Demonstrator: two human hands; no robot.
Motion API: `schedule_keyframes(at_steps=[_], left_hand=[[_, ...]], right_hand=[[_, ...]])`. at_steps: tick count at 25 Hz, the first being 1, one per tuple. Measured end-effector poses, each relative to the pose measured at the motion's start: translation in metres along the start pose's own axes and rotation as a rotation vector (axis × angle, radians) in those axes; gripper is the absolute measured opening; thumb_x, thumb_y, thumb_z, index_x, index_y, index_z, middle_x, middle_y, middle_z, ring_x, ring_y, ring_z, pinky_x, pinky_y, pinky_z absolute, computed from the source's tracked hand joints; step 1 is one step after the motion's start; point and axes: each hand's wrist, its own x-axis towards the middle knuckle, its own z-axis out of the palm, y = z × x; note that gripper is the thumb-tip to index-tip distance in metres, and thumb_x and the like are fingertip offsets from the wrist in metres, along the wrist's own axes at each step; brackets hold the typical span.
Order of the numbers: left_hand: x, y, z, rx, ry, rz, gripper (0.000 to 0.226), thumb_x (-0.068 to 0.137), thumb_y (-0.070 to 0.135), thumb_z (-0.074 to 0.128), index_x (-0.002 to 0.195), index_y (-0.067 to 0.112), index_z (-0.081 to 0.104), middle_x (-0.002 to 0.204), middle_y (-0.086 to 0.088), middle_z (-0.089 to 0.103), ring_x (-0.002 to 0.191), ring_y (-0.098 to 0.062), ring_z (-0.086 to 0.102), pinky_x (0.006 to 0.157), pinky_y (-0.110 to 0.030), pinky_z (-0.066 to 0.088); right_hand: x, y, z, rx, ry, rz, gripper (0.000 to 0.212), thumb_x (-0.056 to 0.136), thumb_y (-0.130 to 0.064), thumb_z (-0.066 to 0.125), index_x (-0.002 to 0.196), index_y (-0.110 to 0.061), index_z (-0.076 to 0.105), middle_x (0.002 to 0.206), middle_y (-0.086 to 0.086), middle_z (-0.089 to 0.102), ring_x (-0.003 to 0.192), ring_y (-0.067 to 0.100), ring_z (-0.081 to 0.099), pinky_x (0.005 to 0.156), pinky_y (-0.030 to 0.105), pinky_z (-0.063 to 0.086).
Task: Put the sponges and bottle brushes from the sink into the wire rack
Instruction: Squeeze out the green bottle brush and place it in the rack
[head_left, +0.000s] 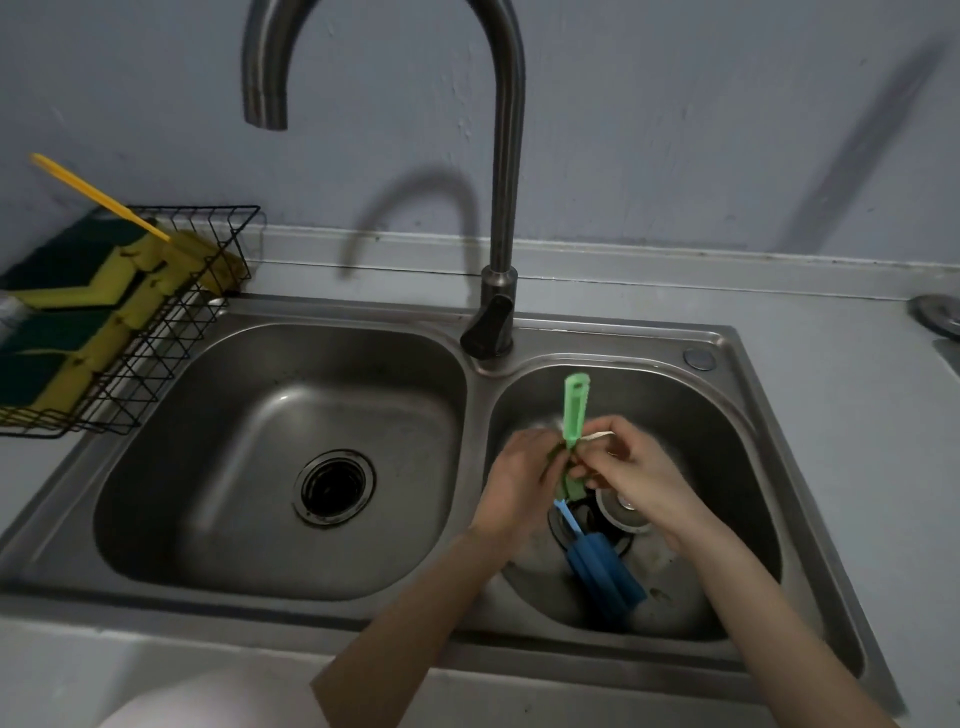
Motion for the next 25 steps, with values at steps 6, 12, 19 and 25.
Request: schedule_keyframes(at_steps=[6, 12, 19, 25], left_hand=[[0.001, 0.006, -0.053, -0.061, 0.065, -0.058, 0.022, 0.089, 0.007, 0.049, 0.106, 0.006, 0.063, 0.101, -0.015, 0.067, 0.093, -0.023, 0.059, 0.069, -0.012, 0.036], [-0.016, -0.010, -0.110, -0.048, 0.196, -0.136, 0.025, 0.086, 0.020, 0.047, 0.098, 0.005, 0.064, 0.094, -0.017, 0.067, 0.088, -0.029, 0.061, 0.079, -0.038, 0.048], [-0.041, -0.052, -0.184, -0.091, 0.345, -0.258, 0.017, 0.087, 0.009, 0.053, 0.099, 0.011, 0.066, 0.091, 0.007, 0.065, 0.077, 0.012, 0.058, 0.071, 0.004, 0.039], [-0.046, -0.083, -0.265, -0.139, 0.384, -0.243, 0.021, 0.089, 0.008, 0.050, 0.106, 0.010, 0.062, 0.091, 0.013, 0.062, 0.078, 0.011, 0.057, 0.068, 0.003, 0.044]], right_hand=[[-0.004, -0.032, 0.034, -0.115, 0.066, -0.290, 0.030, 0.086, -0.006, 0.057, 0.082, -0.036, 0.054, 0.086, 0.016, 0.067, 0.077, 0.017, 0.061, 0.070, 0.021, 0.051], [0.001, -0.059, 0.085, -0.200, -0.009, -0.427, 0.023, 0.082, -0.006, 0.063, 0.089, -0.028, 0.057, 0.074, -0.010, 0.057, 0.067, 0.000, 0.055, 0.062, 0.006, 0.045], [0.008, -0.081, 0.160, -0.393, -0.085, -0.507, 0.032, 0.080, -0.017, 0.066, 0.111, -0.020, 0.059, 0.099, -0.012, 0.049, 0.102, 0.012, 0.052, 0.082, 0.015, 0.043], [0.012, -0.105, 0.234, -0.451, -0.208, -0.487, 0.063, 0.079, -0.017, 0.067, 0.134, -0.025, 0.039, 0.130, 0.000, 0.053, 0.117, 0.015, 0.053, 0.094, 0.023, 0.041]])
